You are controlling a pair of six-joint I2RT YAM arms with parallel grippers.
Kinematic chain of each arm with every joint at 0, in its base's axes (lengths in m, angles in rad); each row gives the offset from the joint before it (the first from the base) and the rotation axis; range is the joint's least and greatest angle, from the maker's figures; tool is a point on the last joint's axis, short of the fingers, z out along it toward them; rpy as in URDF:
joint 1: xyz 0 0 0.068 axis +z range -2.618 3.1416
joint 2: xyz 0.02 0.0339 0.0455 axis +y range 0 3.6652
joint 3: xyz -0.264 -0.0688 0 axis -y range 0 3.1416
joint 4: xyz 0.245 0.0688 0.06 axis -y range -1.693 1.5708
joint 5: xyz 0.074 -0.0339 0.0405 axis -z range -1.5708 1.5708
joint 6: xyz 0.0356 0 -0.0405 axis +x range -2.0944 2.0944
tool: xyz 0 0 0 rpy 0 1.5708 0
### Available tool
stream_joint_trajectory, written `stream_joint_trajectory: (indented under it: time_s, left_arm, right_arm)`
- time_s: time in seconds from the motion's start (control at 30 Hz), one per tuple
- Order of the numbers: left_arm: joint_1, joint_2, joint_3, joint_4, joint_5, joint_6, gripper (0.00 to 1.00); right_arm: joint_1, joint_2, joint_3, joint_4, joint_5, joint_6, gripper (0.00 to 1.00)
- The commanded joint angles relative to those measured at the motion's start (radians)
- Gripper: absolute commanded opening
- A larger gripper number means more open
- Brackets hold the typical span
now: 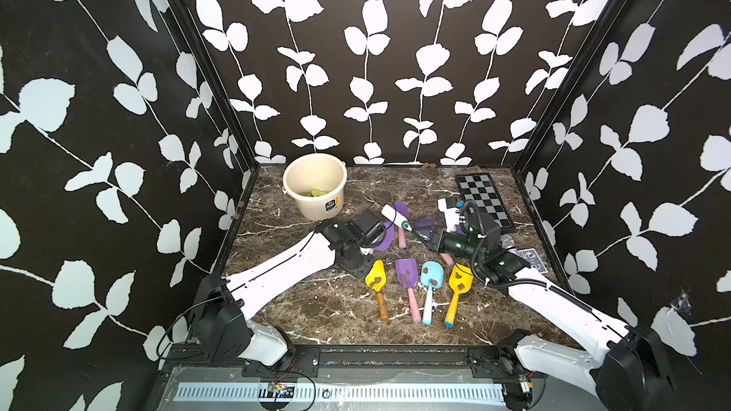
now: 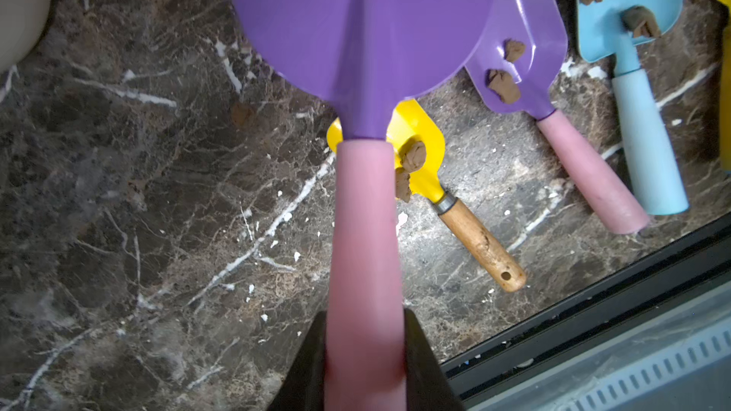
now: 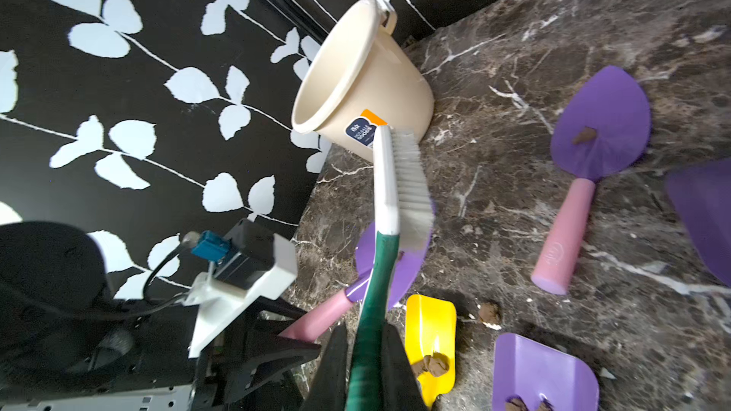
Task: Brush the soil off the hand trowel and place it into the bucket
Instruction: Pick up the hand trowel from the center of the board, then brush off the soil from the hand trowel.
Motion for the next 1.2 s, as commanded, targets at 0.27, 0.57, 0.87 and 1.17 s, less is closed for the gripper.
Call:
stream_joint_trajectory:
  time_s: [0.27,0.57,0.87,1.17]
  left_arm:
    - [0.039,0.015,0.031,0.001,0.016,0.041,0.00]
    - [0.089,-0.003,0.009,-0.004,0.051,0.030,0.00]
    - [0.101,0.003,-0.018,-0.033,0.100,0.046,0.00]
    - [0.102,0.041,-0.010,-0.078,0.089,0.074,0.00]
  right_arm:
    - [0.005,0.068,0.007,0.135,-0.133,0.019,0.00]
    - [0.015,0.165,0.017,0.164,-0.184,0.036,0.00]
    - [0.015,0.141,0.006,0.031,-0.008,-0.031,0.00]
    - [0.015,0.056,-0.009,0.024,0.038,-0.048,0.00]
